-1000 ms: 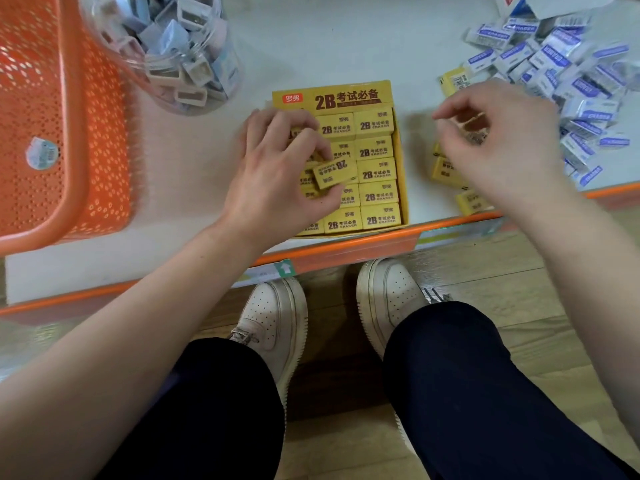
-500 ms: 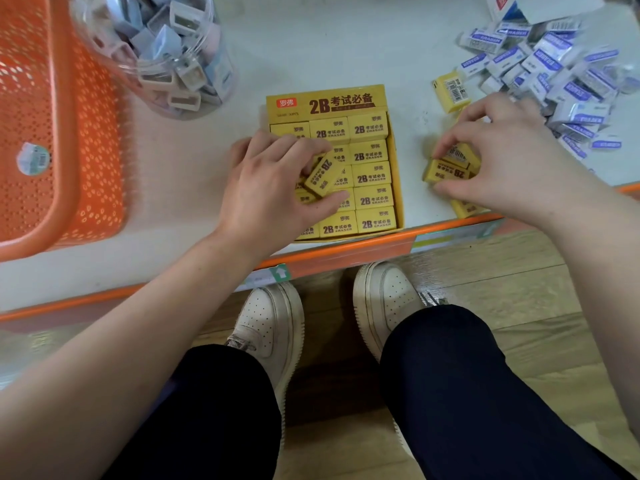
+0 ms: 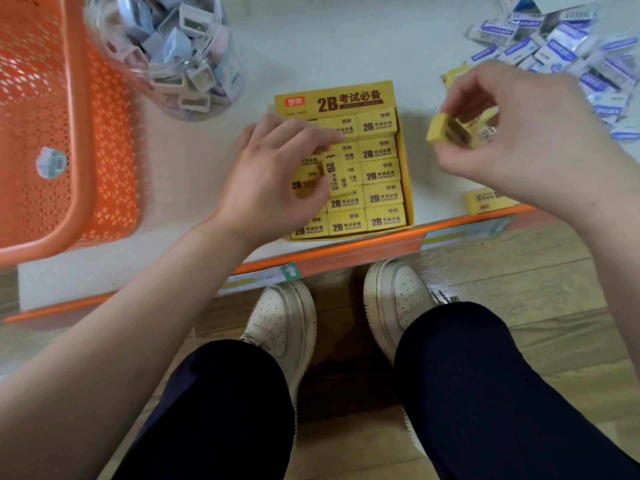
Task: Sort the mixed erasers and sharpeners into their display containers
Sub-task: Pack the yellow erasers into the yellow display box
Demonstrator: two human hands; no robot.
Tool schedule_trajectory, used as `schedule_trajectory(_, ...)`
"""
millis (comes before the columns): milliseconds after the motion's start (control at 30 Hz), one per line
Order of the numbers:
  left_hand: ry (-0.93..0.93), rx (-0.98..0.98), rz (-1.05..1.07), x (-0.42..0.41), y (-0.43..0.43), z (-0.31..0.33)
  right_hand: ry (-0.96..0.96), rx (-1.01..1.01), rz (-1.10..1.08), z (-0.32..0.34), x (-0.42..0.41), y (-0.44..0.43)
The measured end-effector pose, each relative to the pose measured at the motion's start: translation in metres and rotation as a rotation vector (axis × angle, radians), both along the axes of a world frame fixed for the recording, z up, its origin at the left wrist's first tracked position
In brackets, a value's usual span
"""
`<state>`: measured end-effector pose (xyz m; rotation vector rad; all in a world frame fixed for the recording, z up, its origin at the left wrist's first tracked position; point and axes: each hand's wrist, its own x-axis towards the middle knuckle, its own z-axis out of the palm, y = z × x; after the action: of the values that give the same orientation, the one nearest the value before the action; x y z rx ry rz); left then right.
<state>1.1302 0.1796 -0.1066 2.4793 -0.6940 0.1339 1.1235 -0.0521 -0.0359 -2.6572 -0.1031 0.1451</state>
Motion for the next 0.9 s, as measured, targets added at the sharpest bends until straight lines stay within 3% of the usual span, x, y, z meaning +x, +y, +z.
schedule_trajectory(100, 0.029, 0.016, -0.070, -0.001, -0.004, -0.001, -0.003, 0.088, 0.110, 0.001, 0.002, 0.024)
schedule_trajectory(233, -0.012, 0.038, -0.028, -0.003, -0.005, -0.006, -0.029, 0.051, 0.203, -0.026, 0.003, 0.046)
schedule_trajectory(567, -0.107, 0.075, 0.065, -0.014, 0.006, -0.013, -0.058, 0.055, 0.130, -0.039, 0.001, 0.034)
schedule_trajectory(767, -0.099, 0.079, 0.066, -0.012, 0.005, -0.013, 0.076, -0.019, 0.406, -0.042, 0.003, 0.025)
schedule_trajectory(900, -0.092, 0.080, 0.075, -0.011, 0.011, -0.011, 0.042, -0.062, 0.396, -0.048, 0.001, 0.029)
